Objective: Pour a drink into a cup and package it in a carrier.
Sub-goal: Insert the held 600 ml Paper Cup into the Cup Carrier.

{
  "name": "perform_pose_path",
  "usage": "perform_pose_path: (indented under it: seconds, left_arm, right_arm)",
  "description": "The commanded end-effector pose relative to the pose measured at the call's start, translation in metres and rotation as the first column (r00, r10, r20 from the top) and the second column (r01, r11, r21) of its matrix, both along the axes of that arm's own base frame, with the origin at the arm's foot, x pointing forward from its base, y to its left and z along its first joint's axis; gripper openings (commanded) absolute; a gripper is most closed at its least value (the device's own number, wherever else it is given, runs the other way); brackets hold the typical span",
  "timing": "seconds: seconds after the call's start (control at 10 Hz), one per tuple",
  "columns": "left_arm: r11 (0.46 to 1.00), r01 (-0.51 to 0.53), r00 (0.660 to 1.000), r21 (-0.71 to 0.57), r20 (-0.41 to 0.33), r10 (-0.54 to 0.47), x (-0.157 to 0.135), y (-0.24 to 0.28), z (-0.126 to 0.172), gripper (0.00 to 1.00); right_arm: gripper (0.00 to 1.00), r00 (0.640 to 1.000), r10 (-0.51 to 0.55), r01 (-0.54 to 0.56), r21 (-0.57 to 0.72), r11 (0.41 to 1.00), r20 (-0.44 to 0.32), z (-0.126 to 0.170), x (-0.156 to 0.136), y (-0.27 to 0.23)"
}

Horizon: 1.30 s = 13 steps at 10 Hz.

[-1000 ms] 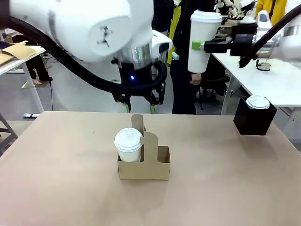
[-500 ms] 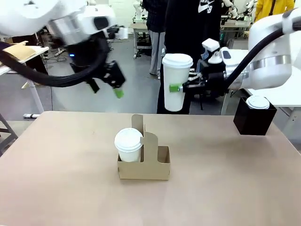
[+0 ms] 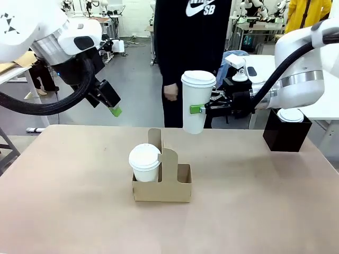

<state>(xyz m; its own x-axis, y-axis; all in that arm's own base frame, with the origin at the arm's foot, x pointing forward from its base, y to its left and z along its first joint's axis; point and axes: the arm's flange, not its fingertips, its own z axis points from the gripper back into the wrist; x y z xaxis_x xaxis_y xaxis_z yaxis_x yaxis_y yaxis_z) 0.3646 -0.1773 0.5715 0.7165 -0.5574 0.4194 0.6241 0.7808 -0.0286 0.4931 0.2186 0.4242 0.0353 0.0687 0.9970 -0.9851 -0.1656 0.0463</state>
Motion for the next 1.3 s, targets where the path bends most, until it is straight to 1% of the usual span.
perform_pose_path:
  seconds: [0.0, 0.1, 0.2, 0.3, 0.4, 0.5, 0.6, 0.7, 0.8, 0.9, 1.0, 1.1, 1.2]
  left_arm:
    - [1.0, 0.001, 1.0, -0.009, -0.029, -0.001, 0.0, 0.0, 0.009, 1.0]
    - [1.0, 0.0, 1.0, 0.0, 0.0, 0.0, 0.0, 0.0, 0.0, 1.0]
    - [0.999, 0.015, 1.0, -0.041, -0.001, -0.015, 0.006, 0.018, -0.018, 1.0]
    - [0.998, -0.002, 1.0, -0.065, 0.021, 0.004, 0.011, 0.037, -0.036, 1.0]
    - [0.998, -0.007, 0.997, -0.056, 0.077, 0.011, 0.011, 0.054, -0.051, 1.0]
    - [0.997, 0.04, 0.993, -0.063, 0.113, -0.033, 0.009, 0.068, -0.065, 1.0]
    - [0.996, 0.076, 0.989, -0.05, 0.128, -0.069, 0.008, 0.079, -0.073, 1.0]
    - [0.99, 0.135, 0.983, -0.052, 0.134, -0.127, 0.008, 0.091, -0.083, 1.0]
    - [0.984, 0.174, 0.979, -0.042, 0.115, -0.168, 0.009, 0.1, -0.093, 1.0]
    - [0.979, 0.191, 0.977, -0.066, 0.11, -0.183, 0.01, 0.107, -0.098, 1.0]
    - [0.98, 0.185, 0.978, -0.076, 0.112, -0.176, 0.012, 0.116, -0.102, 1.0]
    - [0.99, 0.138, 0.985, -0.018, 0.111, -0.136, 0.012, 0.099, -0.092, 1.0]
    - [0.99, 0.138, 0.985, -0.018, 0.111, -0.136, 0.012, 0.099, -0.092, 1.0]
  right_arm:
    - [0.81, 1.0, -0.001, 0.001, -0.01, 1.0, 0.003, 0.005, 0.001, 0.002]
    - [0.81, 1.0, 0.0, 0.0, 0.0, 1.0, 0.0, 0.0, 0.0, 0.0]
    - [0.81, 0.999, 0.04, -0.04, 0.01, 0.999, 0.012, -0.012, -0.007, 0.005]
    - [0.81, 0.996, 0.087, -0.087, 0.036, 0.996, 0.004, -0.023, -0.013, 0.012]
    - [0.81, 0.994, 0.105, -0.105, 0.048, 0.993, 0.01, -0.03, -0.019, 0.017]
    - [0.81, 0.992, 0.123, -0.123, 0.049, 0.991, 0.007, -0.036, -0.026, 0.022]
    - [0.81, 0.99, 0.138, -0.138, 0.048, 0.989, 0.006, -0.041, -0.033, 0.026]
    - [0.81, 0.989, 0.145, -0.145, 0.051, 0.988, 0.002, -0.047, -0.038, 0.028]
    - [0.81, 0.989, 0.146, -0.145, 0.05, 0.988, -0.005, -0.057, -0.042, 0.031]
    - [0.81, 0.988, 0.154, -0.153, 0.059, 0.987, -0.011, -0.065, -0.046, 0.033]
    - [0.81, 0.986, 0.165, -0.164, 0.061, 0.985, -0.021, -0.073, -0.051, 0.034]
    - [0.81, 0.985, 0.169, -0.167, 0.063, 0.984, -0.021, -0.081, -0.055, 0.036]
    - [0.81, 0.984, 0.178, -0.175, 0.075, 0.982, -0.026, -0.088, -0.058, 0.04]
